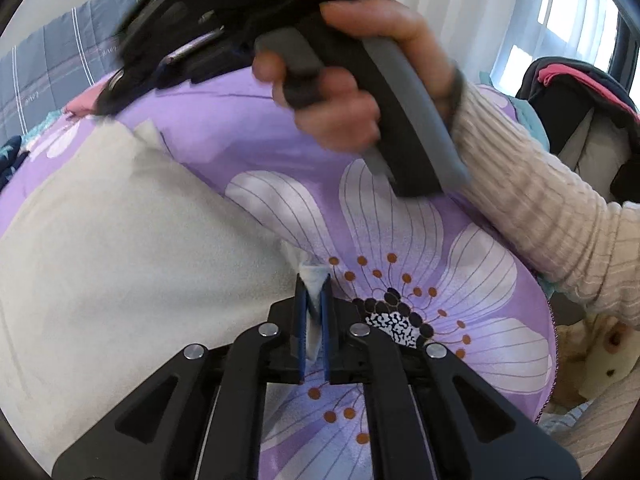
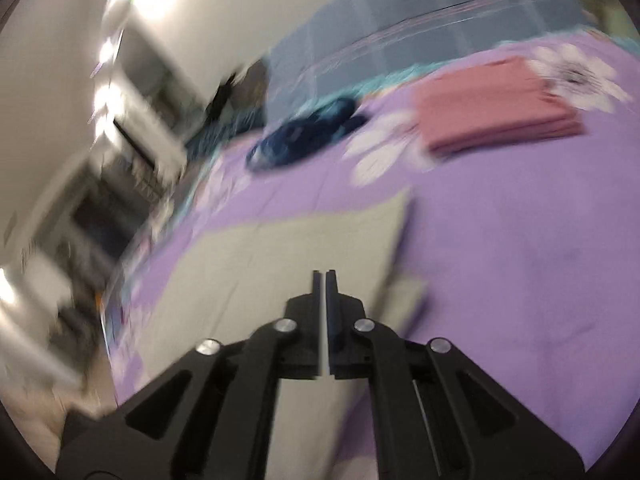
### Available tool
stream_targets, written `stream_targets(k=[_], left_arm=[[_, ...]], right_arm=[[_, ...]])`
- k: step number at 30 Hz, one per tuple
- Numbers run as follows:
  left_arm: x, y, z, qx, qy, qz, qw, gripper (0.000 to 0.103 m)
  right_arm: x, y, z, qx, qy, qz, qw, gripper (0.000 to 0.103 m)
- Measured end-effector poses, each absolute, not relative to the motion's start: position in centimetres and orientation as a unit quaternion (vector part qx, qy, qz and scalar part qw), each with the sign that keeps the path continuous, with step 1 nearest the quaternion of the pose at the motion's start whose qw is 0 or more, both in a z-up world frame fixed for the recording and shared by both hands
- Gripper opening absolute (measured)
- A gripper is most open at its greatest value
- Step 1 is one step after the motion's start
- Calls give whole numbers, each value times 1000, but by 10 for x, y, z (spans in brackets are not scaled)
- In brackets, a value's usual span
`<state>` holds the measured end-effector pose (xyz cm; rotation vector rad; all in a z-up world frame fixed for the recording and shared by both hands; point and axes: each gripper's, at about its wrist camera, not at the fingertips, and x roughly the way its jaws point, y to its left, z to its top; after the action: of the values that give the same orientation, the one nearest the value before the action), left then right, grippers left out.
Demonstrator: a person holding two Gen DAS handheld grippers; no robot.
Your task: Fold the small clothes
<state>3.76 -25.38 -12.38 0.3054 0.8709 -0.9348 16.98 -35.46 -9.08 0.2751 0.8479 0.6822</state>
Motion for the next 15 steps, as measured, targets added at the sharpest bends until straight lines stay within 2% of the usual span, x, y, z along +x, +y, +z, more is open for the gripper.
stream_targets(k=[1,3,10,15], left_arm=[[39,-253,-125,136,407,-437,791,4],[41,-250,-127,125,409,-437,791,6],[20,-242,-124,115,406,-447,788,8],[4,-195,-113,88,397,-435,804,8]], right_arm=[[170,-345,-98,99,419,299,852,9],[176,-332,-121,31,451,233,861,0],[172,-328,-128,12,438,200,876,0],[156,-321,-113,-1,433,160,887,2]])
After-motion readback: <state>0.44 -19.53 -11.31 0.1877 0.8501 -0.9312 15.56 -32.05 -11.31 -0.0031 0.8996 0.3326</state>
